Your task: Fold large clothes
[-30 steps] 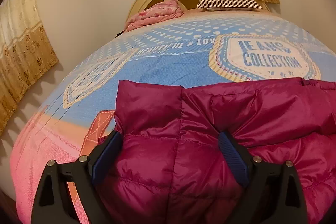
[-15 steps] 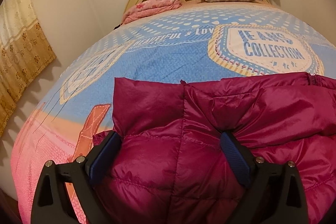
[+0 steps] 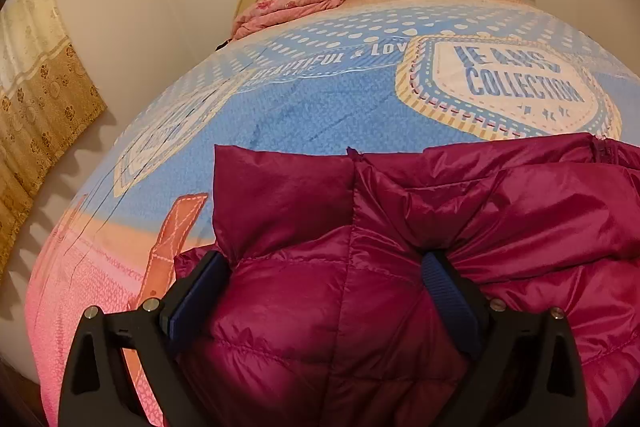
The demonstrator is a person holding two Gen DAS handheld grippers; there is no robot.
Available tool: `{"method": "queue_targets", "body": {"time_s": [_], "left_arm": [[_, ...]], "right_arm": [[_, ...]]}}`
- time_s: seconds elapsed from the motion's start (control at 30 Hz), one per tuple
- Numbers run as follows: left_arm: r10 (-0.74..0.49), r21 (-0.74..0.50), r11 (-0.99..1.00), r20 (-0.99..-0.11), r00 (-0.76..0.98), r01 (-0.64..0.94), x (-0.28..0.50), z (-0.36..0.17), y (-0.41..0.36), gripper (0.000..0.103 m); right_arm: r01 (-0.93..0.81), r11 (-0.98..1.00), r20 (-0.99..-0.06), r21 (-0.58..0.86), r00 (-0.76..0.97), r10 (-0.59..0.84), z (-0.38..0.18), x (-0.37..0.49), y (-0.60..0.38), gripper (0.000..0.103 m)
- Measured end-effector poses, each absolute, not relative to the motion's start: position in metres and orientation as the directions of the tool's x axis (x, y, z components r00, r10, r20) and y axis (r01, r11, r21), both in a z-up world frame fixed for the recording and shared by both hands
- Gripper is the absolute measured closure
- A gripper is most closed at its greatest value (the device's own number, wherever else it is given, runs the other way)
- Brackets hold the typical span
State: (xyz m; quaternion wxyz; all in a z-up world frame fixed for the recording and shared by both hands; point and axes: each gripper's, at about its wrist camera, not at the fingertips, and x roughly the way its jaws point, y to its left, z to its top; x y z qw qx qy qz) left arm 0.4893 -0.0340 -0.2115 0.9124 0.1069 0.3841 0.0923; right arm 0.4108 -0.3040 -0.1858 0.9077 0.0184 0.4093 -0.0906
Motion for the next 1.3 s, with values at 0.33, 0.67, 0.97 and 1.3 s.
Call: {"method": "queue_targets", "body": {"time_s": [0.33,0.67,0.97,1.3], "left_arm": [[0.257,0.274,0.958,-0.684,0.683,-0.085,0.491,-0.213,-0.035,0.004],[0.261,0.280,0.956,-0.684,0.682,-0.085,0.491,-0.213,-0.036,0.004],[0.245,0.249,0.965,-0.724,0.645,-0.087,0.486,-0.201,-0.029,0.004],[0.175,0.190,0.980,-0.646,0.743,-0.065,0.428,-0.190,-0.035,0.004]], "right_arm": [[0.178,0.982,-0.760,-0.069,0.628,-0.167,-0.188,0.415,-0.302,0.012],[0.178,0.981,-0.765,-0.076,0.621,-0.172,-0.190,0.416,-0.301,0.011],[0.174,0.982,-0.770,-0.079,0.615,-0.171,-0.188,0.416,-0.301,0.011],[0.055,0.998,-0.678,-0.021,0.733,-0.055,-0.147,0.356,-0.248,0.012]]}}
